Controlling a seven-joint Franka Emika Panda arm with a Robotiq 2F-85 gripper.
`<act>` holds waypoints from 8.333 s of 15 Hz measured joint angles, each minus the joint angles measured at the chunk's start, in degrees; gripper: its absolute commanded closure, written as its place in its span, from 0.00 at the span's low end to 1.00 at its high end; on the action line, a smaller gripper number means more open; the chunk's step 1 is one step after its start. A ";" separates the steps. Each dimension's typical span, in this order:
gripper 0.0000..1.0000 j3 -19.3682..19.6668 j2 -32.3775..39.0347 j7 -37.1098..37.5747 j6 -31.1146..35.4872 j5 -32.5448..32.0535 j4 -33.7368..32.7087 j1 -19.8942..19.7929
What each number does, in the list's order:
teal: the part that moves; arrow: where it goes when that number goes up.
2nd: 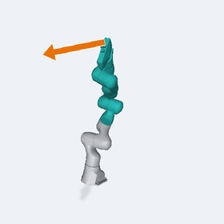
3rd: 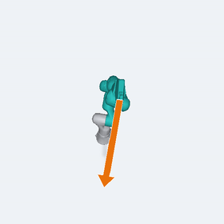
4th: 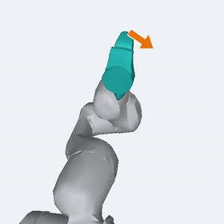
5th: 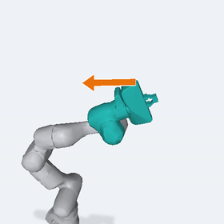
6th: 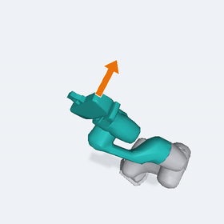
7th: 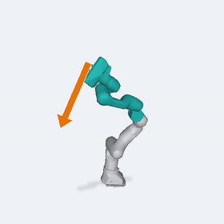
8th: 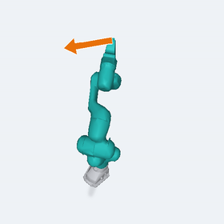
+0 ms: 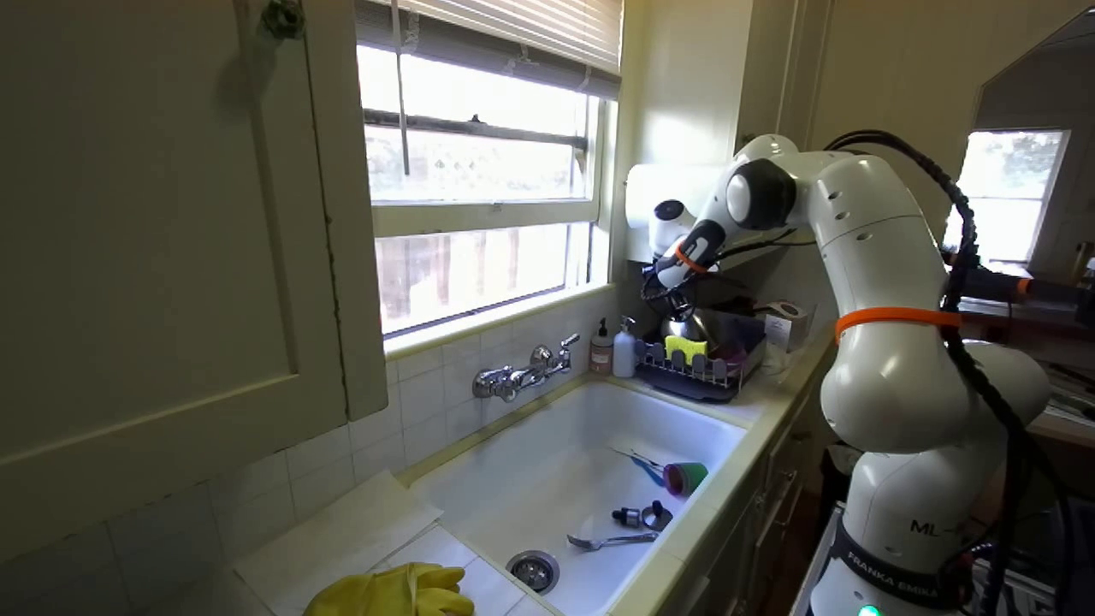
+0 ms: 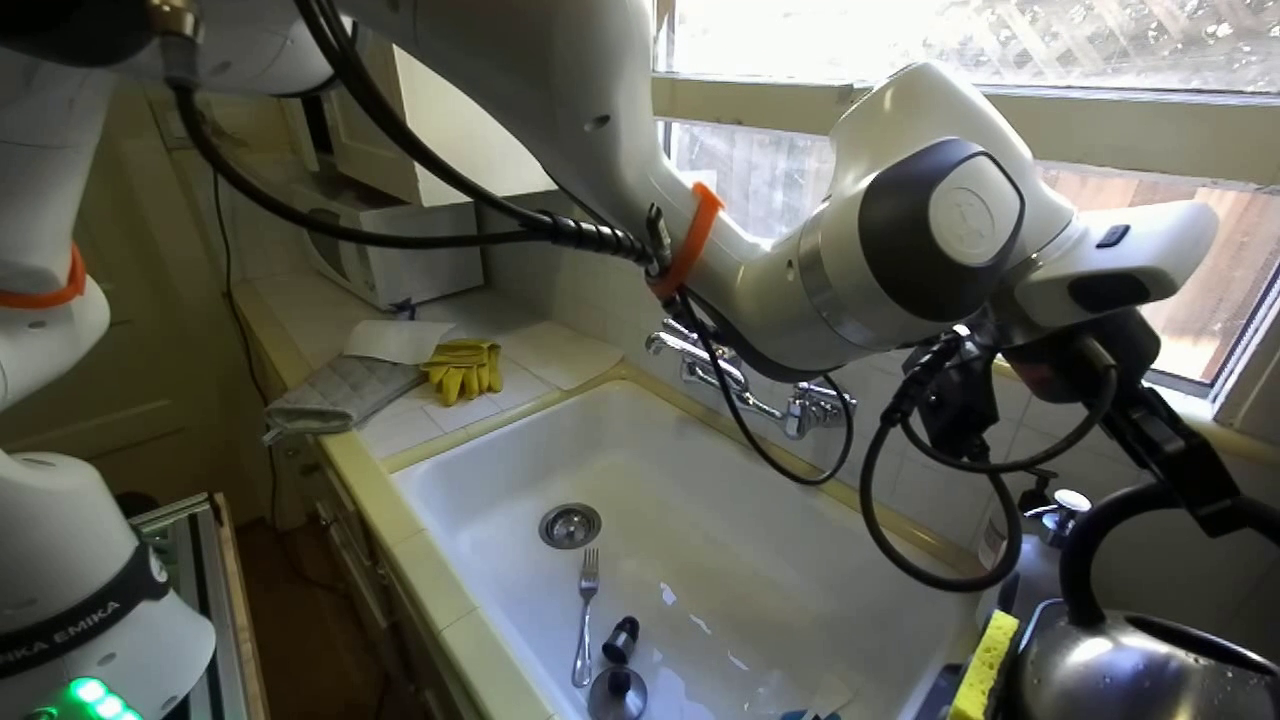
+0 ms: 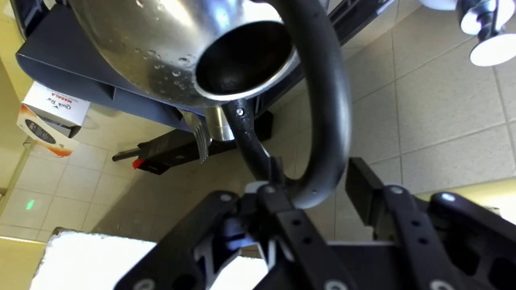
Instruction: Put the silver kettle in the sink.
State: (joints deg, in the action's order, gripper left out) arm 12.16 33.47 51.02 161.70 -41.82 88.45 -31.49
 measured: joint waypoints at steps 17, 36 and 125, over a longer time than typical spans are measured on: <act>0.19 0.19 0.79 -2.93 -6.91 -0.16 0.51 0.78; 0.98 0.13 2.29 -2.90 -7.44 0.03 0.35 0.55; 0.98 4.11 0.47 -18.73 -28.61 56.35 -13.40 3.46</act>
State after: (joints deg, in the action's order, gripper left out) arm 16.27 33.94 32.29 133.09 14.52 75.05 -28.03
